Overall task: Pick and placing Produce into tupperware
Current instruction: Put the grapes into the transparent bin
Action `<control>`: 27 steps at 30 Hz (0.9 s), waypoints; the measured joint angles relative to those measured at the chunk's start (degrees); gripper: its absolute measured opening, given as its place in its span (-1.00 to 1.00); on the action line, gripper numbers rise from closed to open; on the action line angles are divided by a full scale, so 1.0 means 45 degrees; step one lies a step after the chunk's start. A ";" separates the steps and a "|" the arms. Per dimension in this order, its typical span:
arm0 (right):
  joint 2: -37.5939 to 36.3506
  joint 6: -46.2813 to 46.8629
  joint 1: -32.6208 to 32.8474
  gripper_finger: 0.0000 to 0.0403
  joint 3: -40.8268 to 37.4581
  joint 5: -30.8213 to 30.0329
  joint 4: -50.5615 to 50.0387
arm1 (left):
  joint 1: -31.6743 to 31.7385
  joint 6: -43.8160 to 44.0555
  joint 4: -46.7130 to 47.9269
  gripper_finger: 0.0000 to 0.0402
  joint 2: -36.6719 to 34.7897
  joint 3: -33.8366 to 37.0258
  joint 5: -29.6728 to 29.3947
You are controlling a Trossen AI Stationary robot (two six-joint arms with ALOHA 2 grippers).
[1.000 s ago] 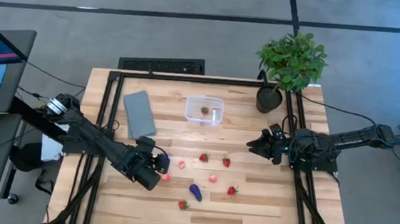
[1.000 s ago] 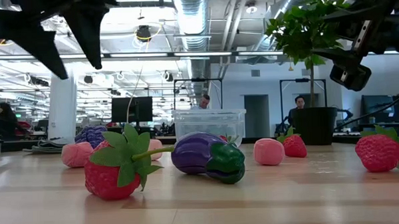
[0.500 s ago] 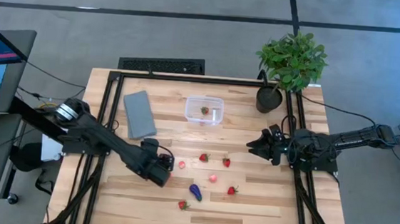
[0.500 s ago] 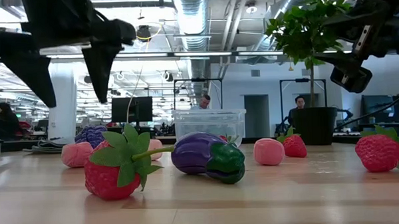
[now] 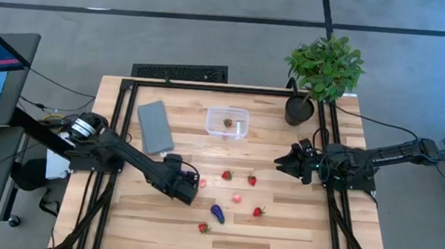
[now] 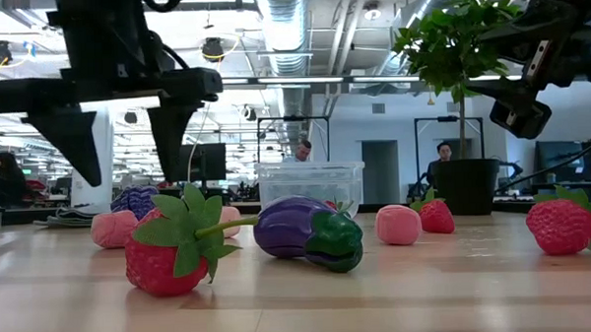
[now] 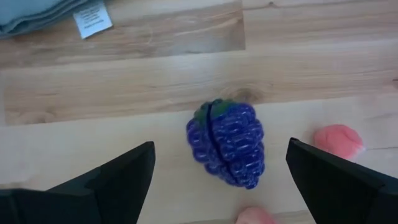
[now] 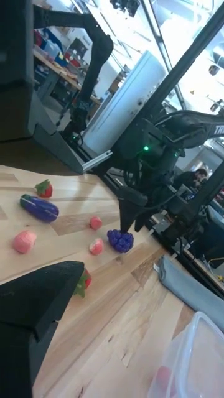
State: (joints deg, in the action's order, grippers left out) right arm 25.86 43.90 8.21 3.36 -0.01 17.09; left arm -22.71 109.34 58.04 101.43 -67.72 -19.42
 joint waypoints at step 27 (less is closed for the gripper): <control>-0.0002 0.0173 0.0000 0.29 0.0000 0.0010 0.0003 | 0.1348 -0.2467 -0.0565 0.74 -0.0015 0.0117 0.1646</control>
State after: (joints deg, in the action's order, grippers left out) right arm 25.85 44.68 8.21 3.36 0.03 17.10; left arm -16.64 98.24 55.50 101.36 -67.20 -12.01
